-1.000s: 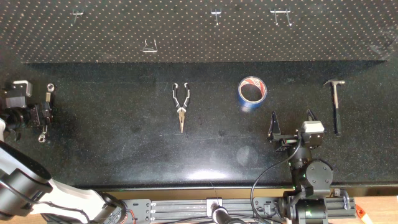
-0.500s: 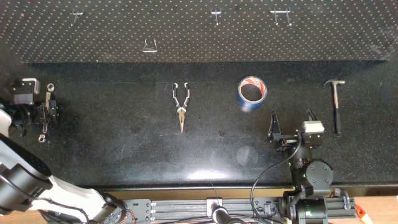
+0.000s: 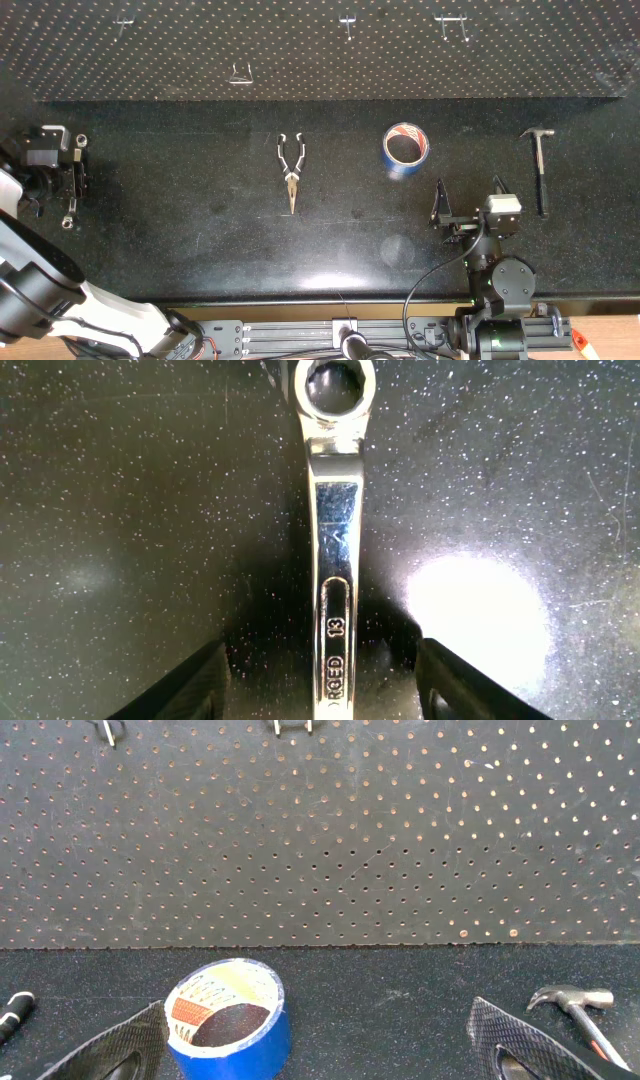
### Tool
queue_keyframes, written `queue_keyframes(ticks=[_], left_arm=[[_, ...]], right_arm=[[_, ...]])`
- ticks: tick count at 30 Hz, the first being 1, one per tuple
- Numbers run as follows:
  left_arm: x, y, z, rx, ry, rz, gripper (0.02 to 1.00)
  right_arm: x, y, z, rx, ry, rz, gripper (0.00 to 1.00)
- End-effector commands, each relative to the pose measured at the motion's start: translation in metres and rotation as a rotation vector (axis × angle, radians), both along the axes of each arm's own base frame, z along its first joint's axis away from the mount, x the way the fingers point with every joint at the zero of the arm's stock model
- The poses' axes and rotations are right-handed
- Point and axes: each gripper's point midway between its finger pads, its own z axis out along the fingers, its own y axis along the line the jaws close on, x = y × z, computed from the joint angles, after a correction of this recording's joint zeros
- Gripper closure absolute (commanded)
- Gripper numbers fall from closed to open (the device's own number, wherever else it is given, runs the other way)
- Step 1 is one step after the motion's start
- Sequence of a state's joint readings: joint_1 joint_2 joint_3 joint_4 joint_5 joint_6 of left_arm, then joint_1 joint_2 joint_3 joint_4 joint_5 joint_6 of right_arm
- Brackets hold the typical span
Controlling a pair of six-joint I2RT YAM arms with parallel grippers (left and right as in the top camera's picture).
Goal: Place Tools Onto Pegboard
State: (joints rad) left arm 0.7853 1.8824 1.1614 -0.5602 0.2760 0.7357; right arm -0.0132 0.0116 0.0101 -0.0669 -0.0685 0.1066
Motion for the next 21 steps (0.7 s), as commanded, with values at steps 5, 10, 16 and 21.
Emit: queue_keyframes(ticks=[5,10,16,21], left_arm=[[-0.0082,-0.0005,-0.0122,0.000,0.052,0.007,0.614],[-0.0087,-0.0011,-0.0124,-0.003,0.054,0.007,0.702],[-0.0096,-0.0019,-0.0127,-0.007,0.057,0.007,0.757],[-0.0093,-0.0021,-0.0127,-0.007,0.056,0.006,0.822]], right_arm=[[-0.0001,-0.0027,-0.0007,-0.012,-0.004,-0.013,0.025],[-0.0001,-0.0025,-0.0007,-0.012,-0.004,-0.012,0.025],[-0.0001,-0.0026,-0.0007,-0.012,-0.004,-0.013,0.025],[-0.0001,-0.0026,-0.0007,-0.012,-0.004,-0.013,0.027]])
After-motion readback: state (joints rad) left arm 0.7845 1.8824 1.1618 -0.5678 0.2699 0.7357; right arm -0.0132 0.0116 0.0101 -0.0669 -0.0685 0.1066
